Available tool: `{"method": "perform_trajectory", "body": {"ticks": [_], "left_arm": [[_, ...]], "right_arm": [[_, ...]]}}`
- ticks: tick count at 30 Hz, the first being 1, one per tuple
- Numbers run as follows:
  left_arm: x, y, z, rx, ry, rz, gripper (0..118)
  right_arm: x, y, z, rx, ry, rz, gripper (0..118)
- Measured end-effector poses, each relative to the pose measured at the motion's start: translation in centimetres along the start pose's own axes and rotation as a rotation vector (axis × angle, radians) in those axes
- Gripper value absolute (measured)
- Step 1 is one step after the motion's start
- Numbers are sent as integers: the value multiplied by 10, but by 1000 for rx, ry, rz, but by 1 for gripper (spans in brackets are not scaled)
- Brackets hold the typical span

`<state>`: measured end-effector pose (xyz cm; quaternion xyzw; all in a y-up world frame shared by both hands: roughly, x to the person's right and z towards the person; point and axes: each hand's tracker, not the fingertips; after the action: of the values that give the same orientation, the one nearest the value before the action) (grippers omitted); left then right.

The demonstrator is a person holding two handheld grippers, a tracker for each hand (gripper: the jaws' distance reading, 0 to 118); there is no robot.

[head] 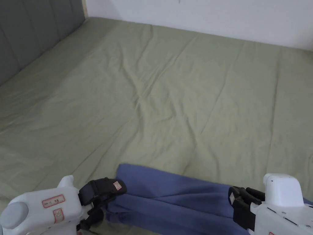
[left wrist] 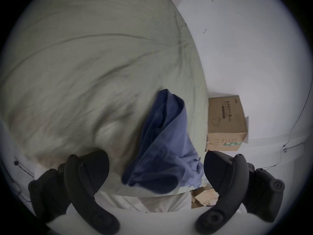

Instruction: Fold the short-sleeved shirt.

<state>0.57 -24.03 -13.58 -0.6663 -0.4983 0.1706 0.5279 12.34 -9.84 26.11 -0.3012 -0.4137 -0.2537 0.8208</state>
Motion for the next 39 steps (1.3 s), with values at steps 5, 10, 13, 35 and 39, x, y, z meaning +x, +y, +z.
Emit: {"method": "perform_trajectory", "body": {"ticks": [5,10,13,35,39], "left_arm": [[-7,1,-20,4,-40,45,46],[-8,-4,-20,-29,34,44,5],[5,4,-18,-29,108,-52,5],[246,-192,-203,-522,111,-893,36],[239,-194,-212,-461,188,-869,100]], "right_arm": [[5,-3,-2,-23,-13,-9,1],[17,-7,5,-26,-33,-33,1],[33,-8,11,-20,-51,-72,1],[193,-83,97,84,-325,-526,1],[203,-97,99,68,-338,-563,1]]}}
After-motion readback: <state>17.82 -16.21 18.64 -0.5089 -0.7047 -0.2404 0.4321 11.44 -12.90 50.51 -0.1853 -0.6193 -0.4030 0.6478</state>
